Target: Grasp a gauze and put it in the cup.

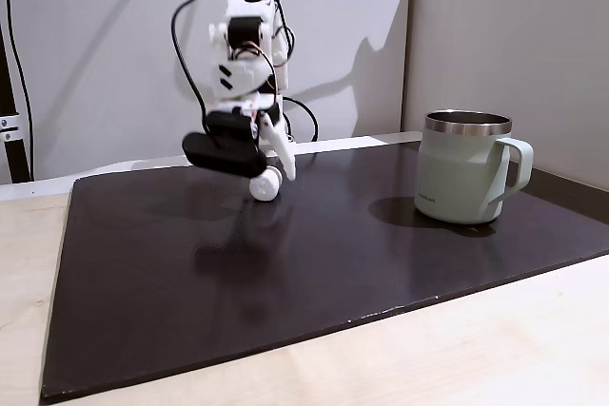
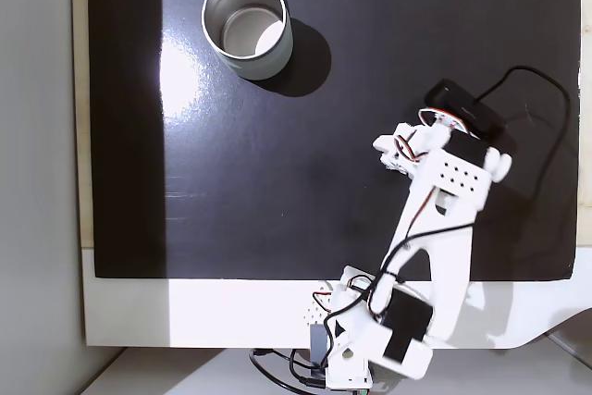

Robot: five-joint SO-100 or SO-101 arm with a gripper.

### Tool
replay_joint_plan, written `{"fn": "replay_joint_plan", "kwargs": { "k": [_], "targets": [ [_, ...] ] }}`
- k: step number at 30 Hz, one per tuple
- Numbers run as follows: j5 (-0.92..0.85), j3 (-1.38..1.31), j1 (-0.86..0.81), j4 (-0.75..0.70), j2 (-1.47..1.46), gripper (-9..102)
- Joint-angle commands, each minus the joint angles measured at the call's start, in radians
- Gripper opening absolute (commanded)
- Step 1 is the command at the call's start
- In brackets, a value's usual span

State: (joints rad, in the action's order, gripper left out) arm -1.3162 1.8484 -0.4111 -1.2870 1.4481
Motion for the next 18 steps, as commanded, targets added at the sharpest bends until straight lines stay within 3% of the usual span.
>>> {"fn": "replay_joint_plan", "kwargs": {
  "k": [1,4,13,18],
  "targets": [
    [0.028,-0.055,0.017,0.041,-0.023,33],
    [0.054,-0.055,0.035,0.057,-0.044,29],
    [0.114,-0.061,0.063,0.06,-0.051,0],
    [0.115,-0.063,0.051,0.058,-0.035,0]
  ]
}}
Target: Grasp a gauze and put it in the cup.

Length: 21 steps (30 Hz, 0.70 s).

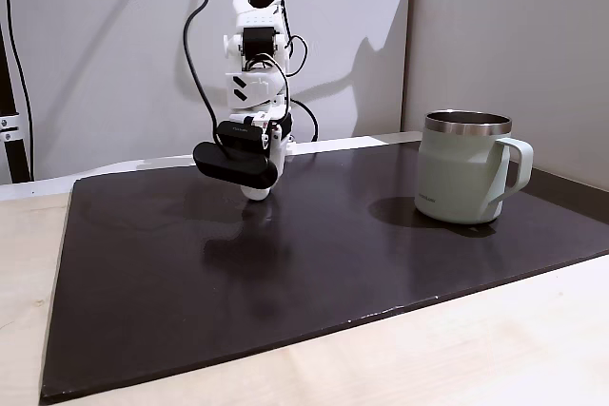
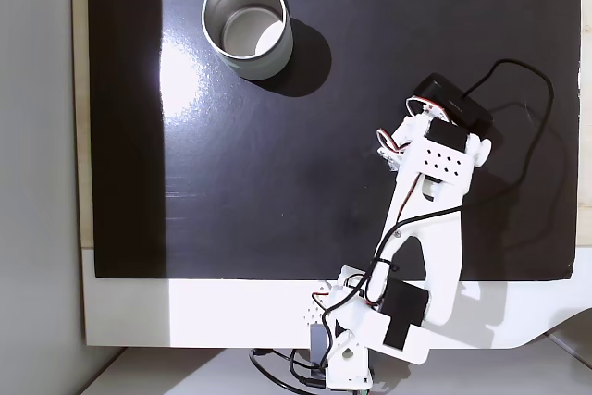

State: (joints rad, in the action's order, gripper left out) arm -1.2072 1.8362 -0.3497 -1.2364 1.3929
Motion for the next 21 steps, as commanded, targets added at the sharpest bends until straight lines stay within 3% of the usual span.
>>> {"fn": "replay_joint_plan", "kwargs": {
  "k": [1,9,16,21],
  "targets": [
    [0.006,-0.051,-0.012,0.002,0.032,0],
    [0.071,-0.094,0.078,-0.176,0.339,0],
    [0.221,-0.477,0.229,-0.449,0.379,0],
    [0.342,-0.709,0.347,-0.502,0.287,0]
  ]
}}
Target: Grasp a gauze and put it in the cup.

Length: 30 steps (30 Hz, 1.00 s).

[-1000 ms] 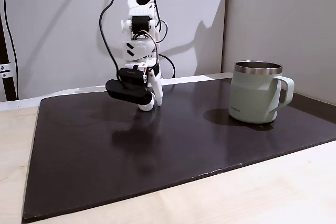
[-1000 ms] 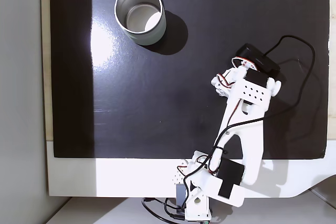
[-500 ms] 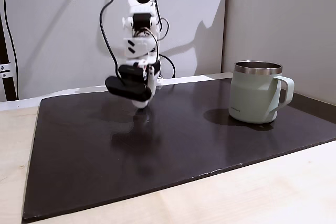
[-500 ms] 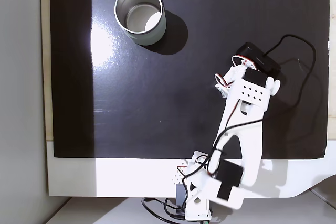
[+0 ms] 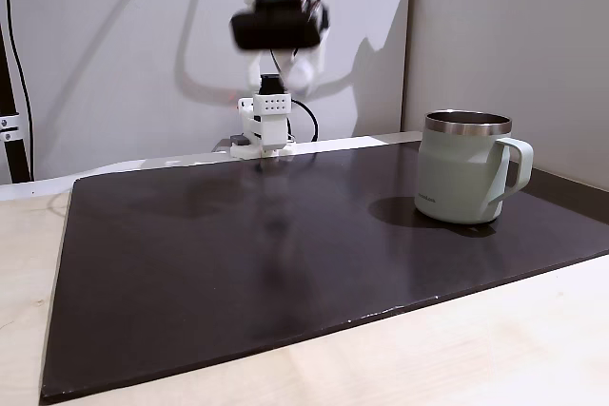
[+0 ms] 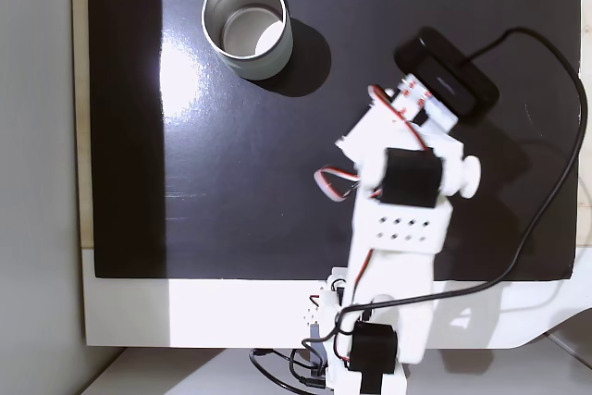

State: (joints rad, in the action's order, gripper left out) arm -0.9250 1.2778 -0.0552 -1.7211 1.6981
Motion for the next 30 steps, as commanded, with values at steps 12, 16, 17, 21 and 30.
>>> {"fn": "replay_joint_plan", "kwargs": {
  "k": [12,16,17,21,30],
  "targets": [
    [0.505,-0.853,0.264,-0.02,-0.488,0],
    [0.611,-1.023,0.342,-0.02,-0.607,0],
    [0.637,-1.06,0.357,-0.02,-0.634,0],
    [0.715,-1.2,0.407,-0.017,-0.746,0],
    [0.784,-1.338,0.453,-0.014,-0.908,0]
  ]
}}
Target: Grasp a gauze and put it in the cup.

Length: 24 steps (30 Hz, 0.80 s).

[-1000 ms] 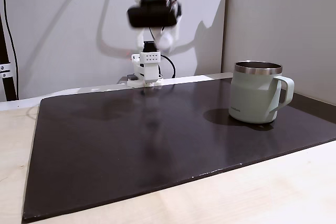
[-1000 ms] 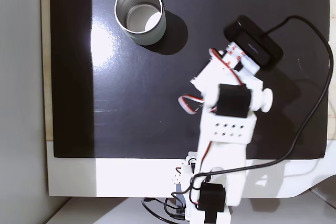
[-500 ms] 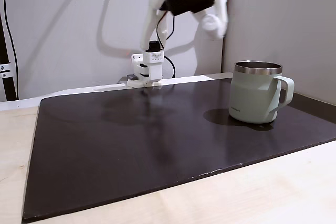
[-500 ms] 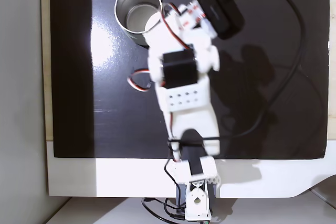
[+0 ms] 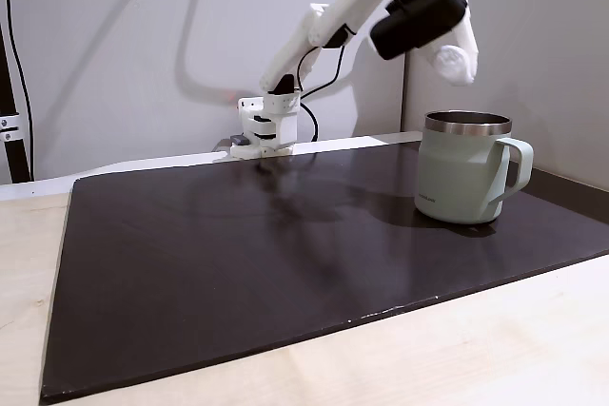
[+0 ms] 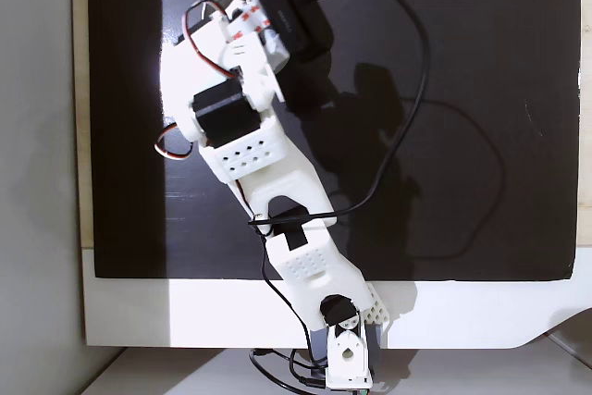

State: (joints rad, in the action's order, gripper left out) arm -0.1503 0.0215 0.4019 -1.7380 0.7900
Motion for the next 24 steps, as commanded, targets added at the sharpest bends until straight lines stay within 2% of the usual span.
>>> {"fn": "replay_joint_plan", "kwargs": {
  "k": [1,5,9,11,24],
  "targets": [
    [0.009,-0.092,-0.006,0.003,-0.011,0],
    [-0.006,-0.097,-0.015,0.005,-0.021,1],
    [-0.015,-0.097,-0.028,-0.003,-0.023,25],
    [-0.015,-0.097,-0.034,-0.005,-0.023,30],
    [-0.021,-0.091,-0.051,-0.009,-0.011,32]
  ]
}}
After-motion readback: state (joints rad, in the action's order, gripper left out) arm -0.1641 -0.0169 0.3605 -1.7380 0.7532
